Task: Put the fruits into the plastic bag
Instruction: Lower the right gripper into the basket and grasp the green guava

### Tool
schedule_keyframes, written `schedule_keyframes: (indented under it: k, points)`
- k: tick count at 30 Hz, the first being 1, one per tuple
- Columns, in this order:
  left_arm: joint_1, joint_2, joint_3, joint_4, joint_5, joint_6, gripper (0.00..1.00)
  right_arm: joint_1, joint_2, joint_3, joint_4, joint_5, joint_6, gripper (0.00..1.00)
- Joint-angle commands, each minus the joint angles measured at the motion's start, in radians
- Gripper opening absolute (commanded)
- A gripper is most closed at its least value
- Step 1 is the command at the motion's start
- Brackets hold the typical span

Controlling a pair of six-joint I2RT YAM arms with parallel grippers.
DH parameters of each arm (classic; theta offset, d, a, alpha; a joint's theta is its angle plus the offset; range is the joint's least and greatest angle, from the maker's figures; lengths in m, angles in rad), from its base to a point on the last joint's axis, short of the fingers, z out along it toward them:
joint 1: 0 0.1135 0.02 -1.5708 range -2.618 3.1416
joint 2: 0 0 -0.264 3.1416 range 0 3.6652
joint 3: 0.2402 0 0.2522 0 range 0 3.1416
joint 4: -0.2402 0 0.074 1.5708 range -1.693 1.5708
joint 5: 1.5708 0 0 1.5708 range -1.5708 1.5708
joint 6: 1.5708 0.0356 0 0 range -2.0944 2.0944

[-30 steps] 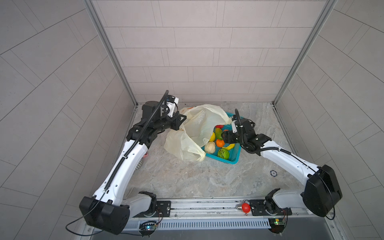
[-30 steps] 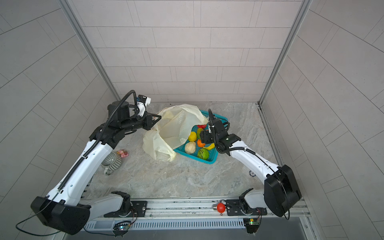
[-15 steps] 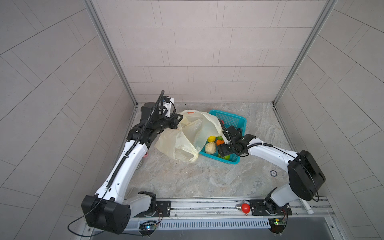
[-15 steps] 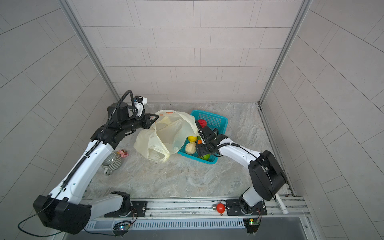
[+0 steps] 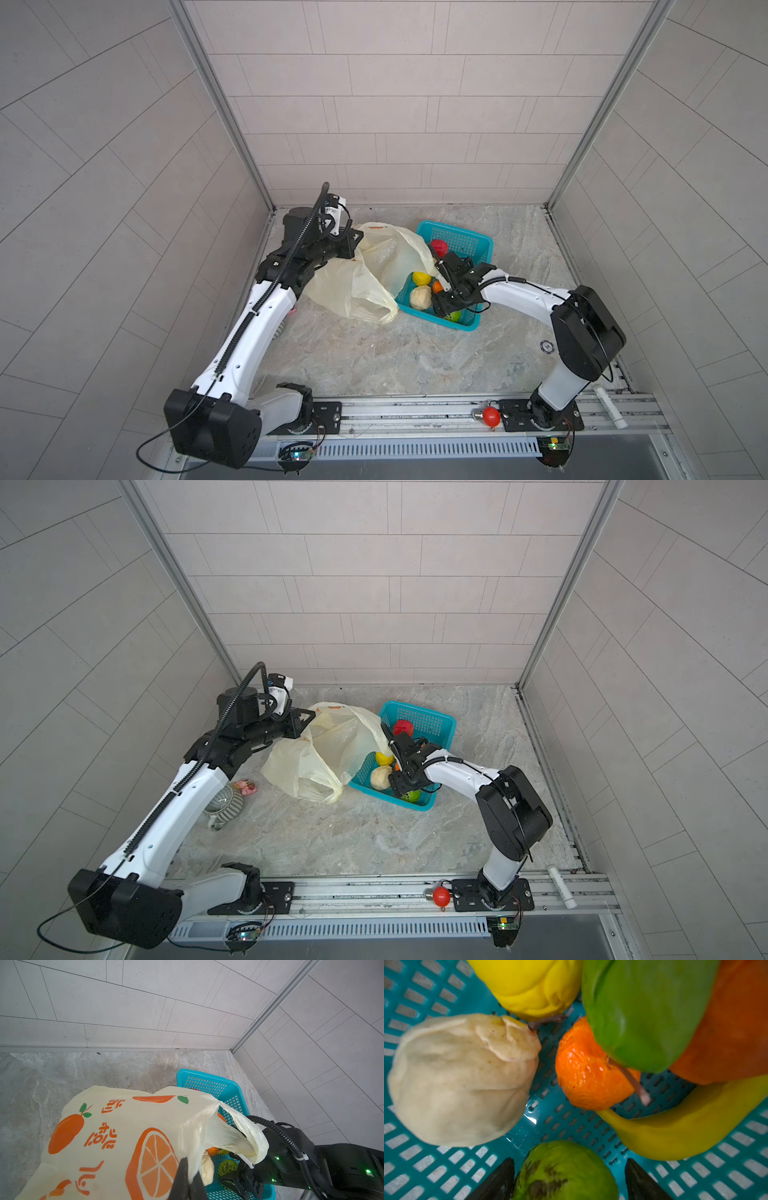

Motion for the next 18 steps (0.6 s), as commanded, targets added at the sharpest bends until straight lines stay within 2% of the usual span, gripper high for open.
schedule_keyframes:
  k: [1, 7, 11, 18]
  points:
    - [0.003, -0.003, 0.001, 0.025, -0.015, -0.008, 0.0, 0.009, 0.015, 0.014, -0.068, -0.002, -0.007, 0.74]
    - [0.003, 0.003, -0.003, 0.027, -0.023, -0.021, 0.0, 0.008, 0.015, 0.029, -0.073, -0.041, -0.011, 0.41]
    - [0.003, 0.007, -0.007, 0.027, -0.036, -0.026, 0.0, 0.009, -0.059, 0.032, -0.06, -0.041, -0.011, 0.38]
    - [0.002, 0.018, -0.016, 0.049, -0.045, -0.075, 0.0, 0.005, -0.249, 0.044, -0.045, 0.028, -0.046, 0.37]
